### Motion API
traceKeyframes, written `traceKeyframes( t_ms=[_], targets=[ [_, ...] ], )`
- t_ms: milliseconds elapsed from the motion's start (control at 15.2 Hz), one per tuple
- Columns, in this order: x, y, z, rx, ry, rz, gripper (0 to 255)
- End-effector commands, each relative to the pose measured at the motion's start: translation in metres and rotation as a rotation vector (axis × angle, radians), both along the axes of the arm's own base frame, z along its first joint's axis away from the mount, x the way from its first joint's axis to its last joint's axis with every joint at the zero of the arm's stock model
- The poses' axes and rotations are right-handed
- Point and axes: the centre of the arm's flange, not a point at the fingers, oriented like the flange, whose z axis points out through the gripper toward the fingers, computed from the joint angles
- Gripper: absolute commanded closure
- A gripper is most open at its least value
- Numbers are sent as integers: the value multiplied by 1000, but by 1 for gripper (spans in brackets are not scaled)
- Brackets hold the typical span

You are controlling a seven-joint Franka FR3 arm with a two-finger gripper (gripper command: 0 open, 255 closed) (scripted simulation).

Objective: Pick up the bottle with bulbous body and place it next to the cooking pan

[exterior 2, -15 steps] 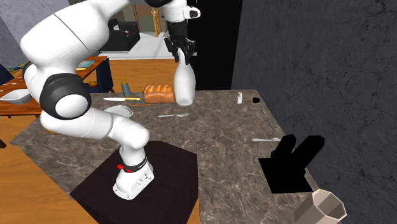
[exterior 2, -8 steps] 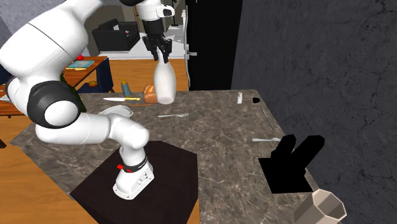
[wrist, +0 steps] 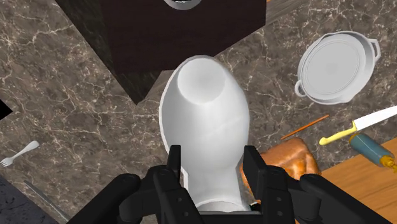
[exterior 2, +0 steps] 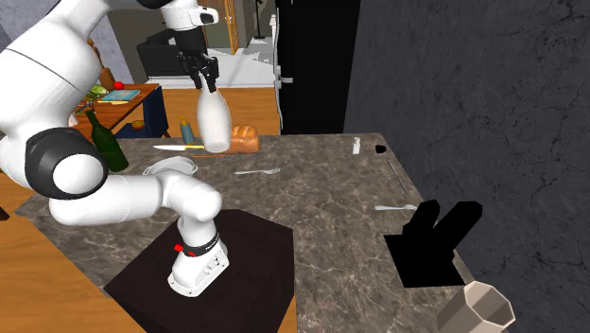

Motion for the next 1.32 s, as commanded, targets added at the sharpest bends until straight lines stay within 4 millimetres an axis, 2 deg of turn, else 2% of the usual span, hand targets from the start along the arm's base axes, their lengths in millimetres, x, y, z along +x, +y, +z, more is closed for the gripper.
traceKeyframes(
  t_ms=[0,1254],
  targets=[
    [-8,26,-1,0,0,-1,255],
    [-81,266,0,0,0,-1,255]
  ],
)
